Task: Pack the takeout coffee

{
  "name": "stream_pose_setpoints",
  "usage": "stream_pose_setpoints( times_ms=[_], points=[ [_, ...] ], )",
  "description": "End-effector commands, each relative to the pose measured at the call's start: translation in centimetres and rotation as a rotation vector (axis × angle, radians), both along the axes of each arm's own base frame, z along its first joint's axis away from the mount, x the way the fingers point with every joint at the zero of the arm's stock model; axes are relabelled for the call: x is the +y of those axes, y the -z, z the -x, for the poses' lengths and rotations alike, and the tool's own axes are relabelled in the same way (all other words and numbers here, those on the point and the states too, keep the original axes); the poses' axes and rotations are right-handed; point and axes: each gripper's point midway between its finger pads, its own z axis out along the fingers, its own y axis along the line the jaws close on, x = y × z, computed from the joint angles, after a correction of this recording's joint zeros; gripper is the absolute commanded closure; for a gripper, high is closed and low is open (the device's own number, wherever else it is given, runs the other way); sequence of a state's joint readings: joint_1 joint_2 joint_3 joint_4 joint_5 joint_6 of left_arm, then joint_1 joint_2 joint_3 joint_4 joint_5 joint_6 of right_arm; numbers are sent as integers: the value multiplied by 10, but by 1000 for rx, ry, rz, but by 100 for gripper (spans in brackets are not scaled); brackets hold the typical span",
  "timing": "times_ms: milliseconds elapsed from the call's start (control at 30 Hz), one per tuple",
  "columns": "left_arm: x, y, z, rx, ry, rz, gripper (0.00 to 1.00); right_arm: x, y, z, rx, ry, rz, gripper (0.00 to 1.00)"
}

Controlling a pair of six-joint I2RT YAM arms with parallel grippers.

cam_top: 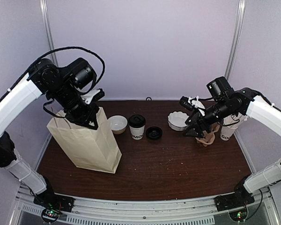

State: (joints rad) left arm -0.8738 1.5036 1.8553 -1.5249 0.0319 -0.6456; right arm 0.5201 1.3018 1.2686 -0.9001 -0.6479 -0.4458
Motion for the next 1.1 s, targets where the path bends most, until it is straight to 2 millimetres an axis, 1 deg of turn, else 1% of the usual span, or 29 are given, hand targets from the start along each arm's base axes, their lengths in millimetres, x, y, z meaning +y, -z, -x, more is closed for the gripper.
stream_pose_setpoints(
  times_ms=[0, 100, 200, 267, 333, 400, 433, 467, 533, 567, 600, 667, 700, 767, 833, 900, 1000, 1067],
  points=[
    [-53, -16, 1, 7, 63, 159, 100, 2, -8, -5, -14, 1, -19, 21],
    [-93, -16, -2, 11, 126, 214, 100, 3, -9, -7, -16, 4, -18, 21],
    [-139, -14, 2, 36, 208, 289, 100, 6, -17, -13, -15, 12, -18, 21],
    [-167, -11, 4, 62, 257, 329, 100, 6, -19, -16, -8, 18, -5, 21],
    [-186, -6, 5, 86, 298, 343, 100, 6, -17, -17, 2, 20, 0, 21],
    [-200, -1, 6, 111, 322, 356, 99, 5, -14, -15, 12, 20, 3, 21],
    [-205, 0, 5, 113, 332, 358, 89, 4, -13, -14, 10, 23, 7, 21],
    [-209, 0, 4, 112, 343, 366, 80, 2, -11, -14, 8, 27, 14, 21],
    [-218, -10, 3, 87, 379, 400, 64, -2, -10, -15, -10, 43, 29, 21],
    [-221, -16, 3, 66, 399, 417, 56, -5, -7, -18, -20, 61, 46, 21],
    [-223, -25, 4, 37, 424, 436, 51, -8, -5, -22, -31, 82, 66, 21],
    [-225, -47, 9, -31, 491, 480, 47, -17, 5, -30, -36, 117, 118, 22],
    [-223, -59, 11, -61, 515, 502, 43, -22, 12, -34, -31, 134, 147, 22],
    [-216, -76, 17, -110, 560, 534, 39, -35, 30, -43, -9, 180, 226, 25],
    [-207, -88, 22, -158, 588, 550, 36, -53, 54, -51, 20, 230, 328, 29],
    [-194, -95, 26, -199, 603, 549, 31, -71, 76, -59, 39, 284, 413, 32],
    [-178, -90, 30, -234, 629, 508, 29, -91, 107, -69, 54, 339, 533, 32],
    [-168, -87, 29, -262, 623, 477, 29, -99, 127, -73, 84, 351, 593, 30]
  ],
)
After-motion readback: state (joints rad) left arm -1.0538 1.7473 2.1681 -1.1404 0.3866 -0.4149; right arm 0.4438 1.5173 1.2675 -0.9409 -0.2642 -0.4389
